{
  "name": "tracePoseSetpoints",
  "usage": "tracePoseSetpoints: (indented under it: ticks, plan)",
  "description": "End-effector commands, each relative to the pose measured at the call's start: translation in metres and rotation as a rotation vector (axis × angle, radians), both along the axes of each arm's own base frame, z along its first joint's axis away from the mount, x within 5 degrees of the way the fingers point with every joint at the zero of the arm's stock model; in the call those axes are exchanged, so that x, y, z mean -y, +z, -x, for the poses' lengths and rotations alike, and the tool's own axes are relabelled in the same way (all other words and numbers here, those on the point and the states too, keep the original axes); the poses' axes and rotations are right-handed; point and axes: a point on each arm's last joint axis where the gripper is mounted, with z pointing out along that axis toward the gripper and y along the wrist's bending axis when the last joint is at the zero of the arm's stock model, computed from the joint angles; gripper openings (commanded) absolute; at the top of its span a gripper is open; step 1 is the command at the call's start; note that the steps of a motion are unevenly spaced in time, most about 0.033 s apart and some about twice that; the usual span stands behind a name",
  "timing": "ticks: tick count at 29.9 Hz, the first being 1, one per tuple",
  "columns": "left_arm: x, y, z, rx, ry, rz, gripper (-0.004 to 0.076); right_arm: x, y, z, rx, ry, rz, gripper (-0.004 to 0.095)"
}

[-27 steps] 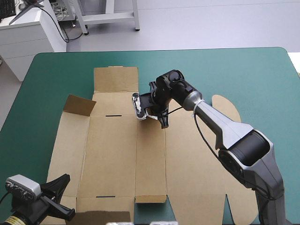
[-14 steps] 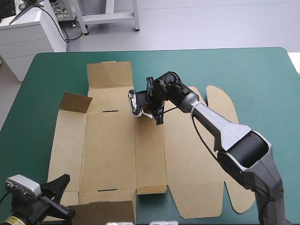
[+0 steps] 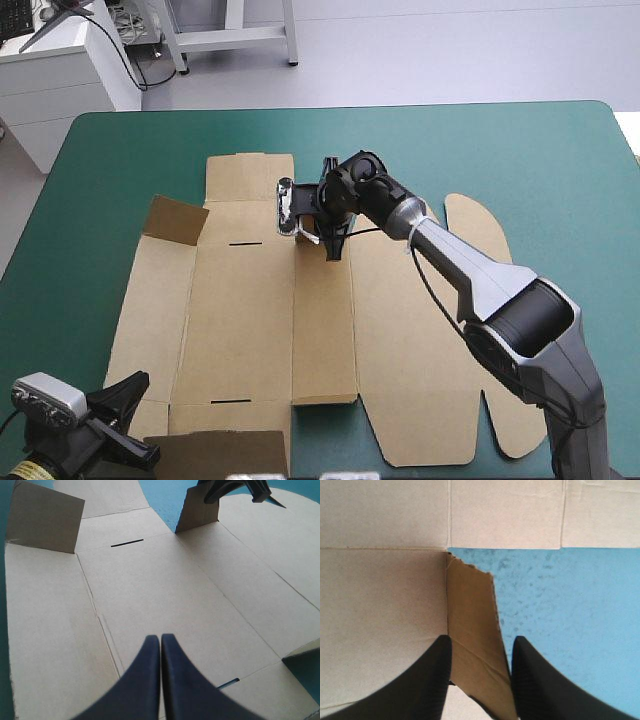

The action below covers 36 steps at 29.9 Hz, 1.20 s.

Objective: Fold the box

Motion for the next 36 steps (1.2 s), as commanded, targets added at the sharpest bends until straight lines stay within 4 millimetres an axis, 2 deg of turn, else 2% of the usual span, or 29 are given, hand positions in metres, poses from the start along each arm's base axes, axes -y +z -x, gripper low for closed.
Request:
tracePoseSetpoints:
  ticks: [1,5,9,12,16,21,24,28,36]
  plan:
    - [0.002,0.014,-0.003,0.064,-0.006,0.044,-0.0008,0.013,0.049,0.003,0.124,-0.027,-0.082,0.0477]
    - [0.002,0.014,-0.003,0.064,-0.006,0.044,-0.0008,0.035,0.068,0.004,0.151,-0.087,-0.068,0.0447]
    - [0.002,0.014,-0.003,0.064,-0.006,0.044,-0.0008,0.073,0.094,0.001,0.152,-0.254,-0.144,0.0382]
    - [0.002,0.014,-0.003,0.064,-0.006,0.044,-0.0008,0.114,0.111,-0.002,0.135,-0.471,-0.198,0.0253]
    - [0.002,0.014,-0.003,0.064,-0.006,0.044,-0.0008,0.169,0.126,0.003,0.072,-0.691,-0.221,-0.0012]
    - [0.002,0.014,-0.003,0.064,-0.006,0.044,-0.0008,0.229,0.141,0.022,-0.096,-0.936,-0.394,-0.0017]
    - [0.002,0.014,-0.003,0.062,-0.006,0.044,-0.0008,0.253,0.154,0.044,-0.118,-1.02,-0.502,-0.0017]
    - [0.002,0.013,-0.004,0.056,-0.006,0.041,-0.0008,0.275,0.166,0.089,-0.09,-1.121,-0.552,-0.0017]
    - [0.004,0.013,-0.008,0.026,-0.001,0.043,-0.0008,0.279,0.14,0.176,-0.143,-1.23,-0.577,-0.0017]
